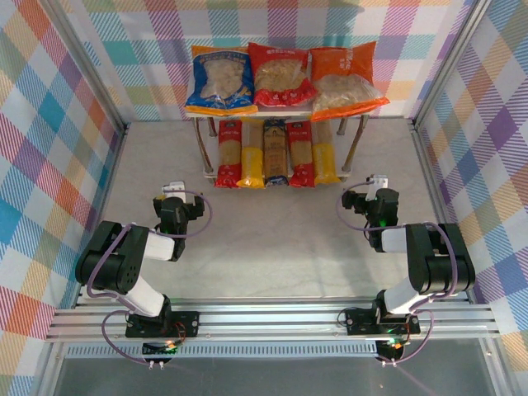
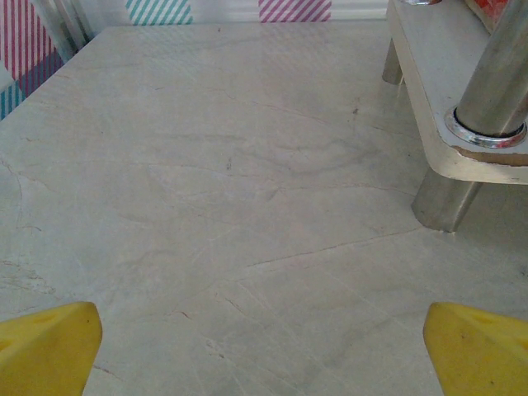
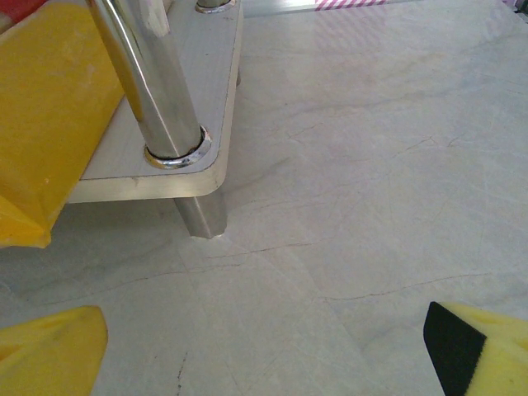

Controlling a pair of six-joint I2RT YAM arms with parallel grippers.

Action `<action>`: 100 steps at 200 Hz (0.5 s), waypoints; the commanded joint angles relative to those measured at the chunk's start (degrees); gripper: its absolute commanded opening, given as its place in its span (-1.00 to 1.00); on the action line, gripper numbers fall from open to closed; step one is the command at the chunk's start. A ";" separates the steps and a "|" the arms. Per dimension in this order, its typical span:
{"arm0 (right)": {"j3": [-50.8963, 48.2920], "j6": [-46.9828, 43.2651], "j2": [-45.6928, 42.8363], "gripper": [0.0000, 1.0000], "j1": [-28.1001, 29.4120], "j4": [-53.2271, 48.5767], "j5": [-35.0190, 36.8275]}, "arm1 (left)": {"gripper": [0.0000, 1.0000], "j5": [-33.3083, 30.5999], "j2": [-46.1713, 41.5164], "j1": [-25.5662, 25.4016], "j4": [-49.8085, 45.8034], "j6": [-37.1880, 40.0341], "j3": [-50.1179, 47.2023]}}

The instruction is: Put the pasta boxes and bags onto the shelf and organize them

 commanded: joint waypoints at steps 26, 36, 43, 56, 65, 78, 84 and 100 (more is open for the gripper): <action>0.57 -0.69 -0.45 0.97 -0.34 0.41 -0.93 | 1.00 1.13 -0.28 0.84 -0.28 -0.97 0.91; 0.57 -0.69 -0.43 0.97 -0.33 0.44 -0.91 | 1.00 1.15 -0.24 0.84 -0.28 -1.03 0.91; 0.57 -0.69 -0.45 0.97 -0.34 0.47 -0.93 | 1.00 1.12 -0.23 0.83 -0.34 -0.98 1.00; 0.57 -0.70 -0.44 0.98 -0.36 0.47 -0.93 | 1.00 1.19 -0.23 0.88 -0.36 -1.04 1.00; 0.57 -0.68 -0.42 0.97 -0.29 0.40 -0.89 | 1.00 1.18 -0.26 0.82 -0.36 -0.98 1.00; 0.57 -0.72 -0.49 0.97 -0.29 0.41 -0.91 | 1.00 1.17 -0.23 0.88 -0.39 -1.02 1.00; 0.57 -0.70 -0.48 0.98 -0.32 0.47 -0.93 | 1.00 1.14 -0.23 0.88 -0.44 -1.01 1.00; 0.57 -0.69 -0.45 0.98 -0.28 0.40 -0.91 | 1.00 1.70 -0.23 1.07 -1.06 -1.18 1.30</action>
